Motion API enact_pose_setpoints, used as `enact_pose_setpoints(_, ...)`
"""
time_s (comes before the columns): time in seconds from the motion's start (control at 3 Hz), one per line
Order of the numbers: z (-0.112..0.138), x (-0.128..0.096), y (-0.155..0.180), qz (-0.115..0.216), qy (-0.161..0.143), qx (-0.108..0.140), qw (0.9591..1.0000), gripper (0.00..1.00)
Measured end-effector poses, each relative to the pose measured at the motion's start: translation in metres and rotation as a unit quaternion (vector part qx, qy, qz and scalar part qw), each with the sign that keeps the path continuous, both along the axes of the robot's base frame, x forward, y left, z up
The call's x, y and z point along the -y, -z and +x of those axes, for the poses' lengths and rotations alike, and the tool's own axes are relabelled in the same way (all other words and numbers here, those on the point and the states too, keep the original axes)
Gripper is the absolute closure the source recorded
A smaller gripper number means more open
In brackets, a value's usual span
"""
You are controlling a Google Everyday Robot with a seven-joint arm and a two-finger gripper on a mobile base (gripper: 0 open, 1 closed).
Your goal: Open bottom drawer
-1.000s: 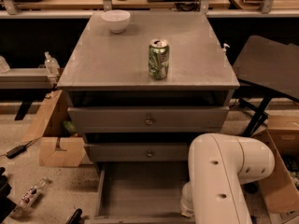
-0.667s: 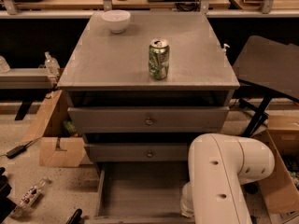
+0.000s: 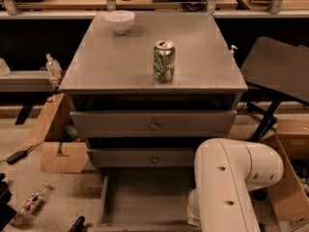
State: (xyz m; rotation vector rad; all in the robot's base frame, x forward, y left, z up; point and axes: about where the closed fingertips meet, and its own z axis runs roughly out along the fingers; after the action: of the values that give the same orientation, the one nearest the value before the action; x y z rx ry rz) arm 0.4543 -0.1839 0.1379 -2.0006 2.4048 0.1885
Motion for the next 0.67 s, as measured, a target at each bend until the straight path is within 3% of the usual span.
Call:
enact_pose_setpoints(0.33, 0.0, -0.0004, 0.0003, 0.0, 0.0, 0.0, 1.0, 0.04)
enact_pose_setpoints(0.67, 0.0046, -0.0021, 0.0004, 0.0, 0.0, 0.0, 1.0, 0.0)
